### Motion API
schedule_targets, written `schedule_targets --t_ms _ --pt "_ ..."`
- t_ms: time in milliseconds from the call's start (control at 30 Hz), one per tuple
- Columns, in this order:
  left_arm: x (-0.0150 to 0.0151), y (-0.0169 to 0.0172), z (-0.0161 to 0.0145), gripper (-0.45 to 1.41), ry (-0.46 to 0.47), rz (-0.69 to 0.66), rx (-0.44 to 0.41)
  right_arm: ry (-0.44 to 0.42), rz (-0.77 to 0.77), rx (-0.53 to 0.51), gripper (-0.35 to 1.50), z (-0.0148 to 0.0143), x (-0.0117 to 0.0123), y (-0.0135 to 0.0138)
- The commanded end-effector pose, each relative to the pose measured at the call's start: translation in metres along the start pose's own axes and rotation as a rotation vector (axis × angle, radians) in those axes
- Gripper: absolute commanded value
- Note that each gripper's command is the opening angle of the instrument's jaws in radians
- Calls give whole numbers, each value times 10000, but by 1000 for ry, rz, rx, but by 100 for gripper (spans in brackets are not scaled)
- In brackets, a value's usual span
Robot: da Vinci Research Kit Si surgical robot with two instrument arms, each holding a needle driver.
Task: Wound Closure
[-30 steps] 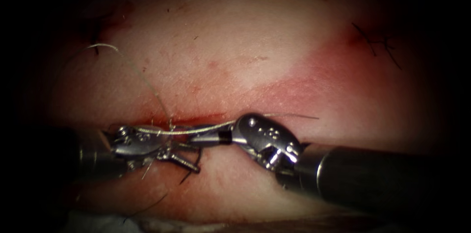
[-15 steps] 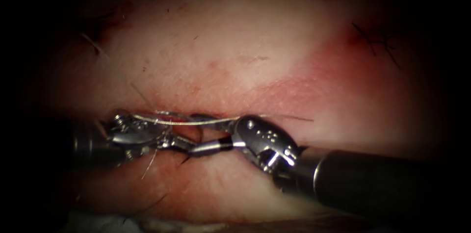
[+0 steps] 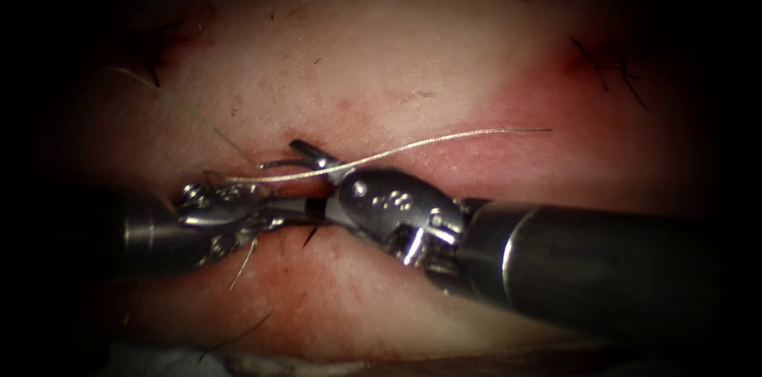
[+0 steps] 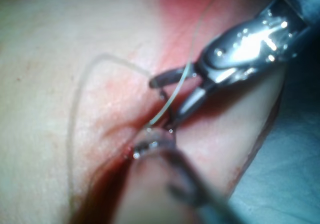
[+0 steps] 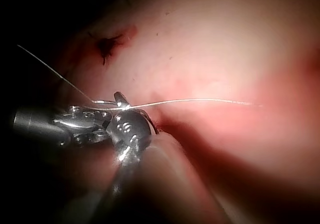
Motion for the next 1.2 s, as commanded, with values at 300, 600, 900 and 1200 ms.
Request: schedule_targets --t_ms 300,600,900,1200 --pt "-3 2 1 -28 1 -38 67 -73 -128 -107 120 4 -2 -1" --pt "-2 4 0 -30 2 -14 98 -158 -384 -183 111 21 15 -11" --pt "-2 4 -1 -38 0 11 106 -224 -490 -220 86 20 15 -11" --pt "-1 4 -7 -42 -6 26 105 -281 -515 -199 68 20 -4 -7"
